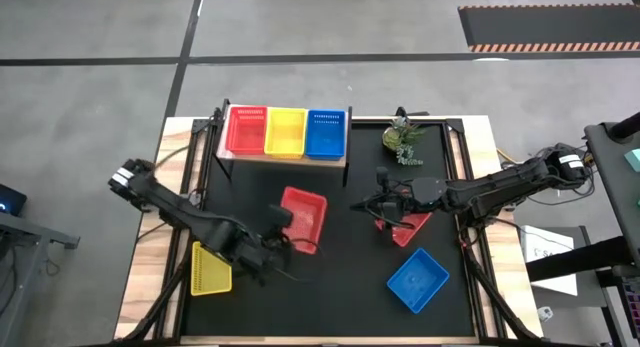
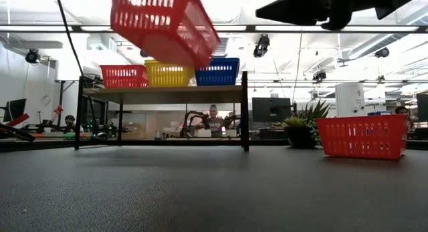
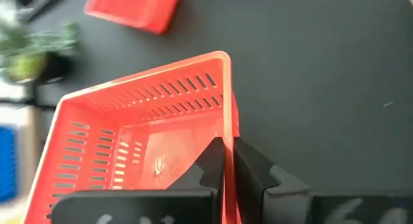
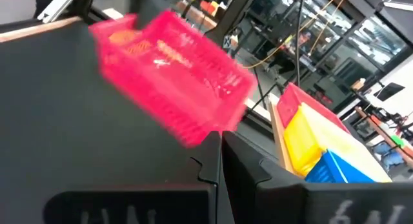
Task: Stack baskets on shelf by color
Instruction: Stack the left red bin on top of the red bin on the shelf
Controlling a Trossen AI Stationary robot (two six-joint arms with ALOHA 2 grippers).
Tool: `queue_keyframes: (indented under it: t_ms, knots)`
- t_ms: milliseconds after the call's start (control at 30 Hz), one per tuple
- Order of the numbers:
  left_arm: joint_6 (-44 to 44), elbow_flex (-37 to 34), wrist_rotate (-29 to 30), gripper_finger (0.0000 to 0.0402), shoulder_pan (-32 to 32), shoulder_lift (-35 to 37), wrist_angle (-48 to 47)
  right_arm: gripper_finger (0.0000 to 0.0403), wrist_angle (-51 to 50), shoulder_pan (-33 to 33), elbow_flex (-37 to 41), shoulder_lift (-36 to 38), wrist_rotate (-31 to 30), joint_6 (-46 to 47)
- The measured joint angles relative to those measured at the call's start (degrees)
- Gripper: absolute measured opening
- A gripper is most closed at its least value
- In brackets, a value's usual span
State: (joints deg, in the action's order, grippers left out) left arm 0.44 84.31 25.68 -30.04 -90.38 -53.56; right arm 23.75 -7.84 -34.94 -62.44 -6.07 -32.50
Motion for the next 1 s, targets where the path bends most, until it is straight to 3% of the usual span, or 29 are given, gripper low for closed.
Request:
queue_keyframes:
  t_ms: [167, 433, 667, 1000]
  knots:
    - [0.05, -0.26, 6.7, 0.0, 0.2, 6.82, -5.7, 0.0009, -1.04, 0.0, -0.02, 1.45, 0.0, 2.19]
    - [2.47, -0.29, 12.2, 0.0, 3.09, 17.48, -13.29, 0.0009, -2.78, 0.0, 0.0, 1.95, 0.0, 3.27]
    - [9.2, -0.3, 11.76, 0.0, 11.35, 24.81, -13.57, 0.0009, -2.83, 0.0, 0.0, 1.95, 0.02, 3.38]
    - [17.19, -0.41, 2.84, 0.0, 27.97, 30.35, -13.56, 0.0009, -3.41, 0.0, 0.0, 1.95, 0.02, 3.3]
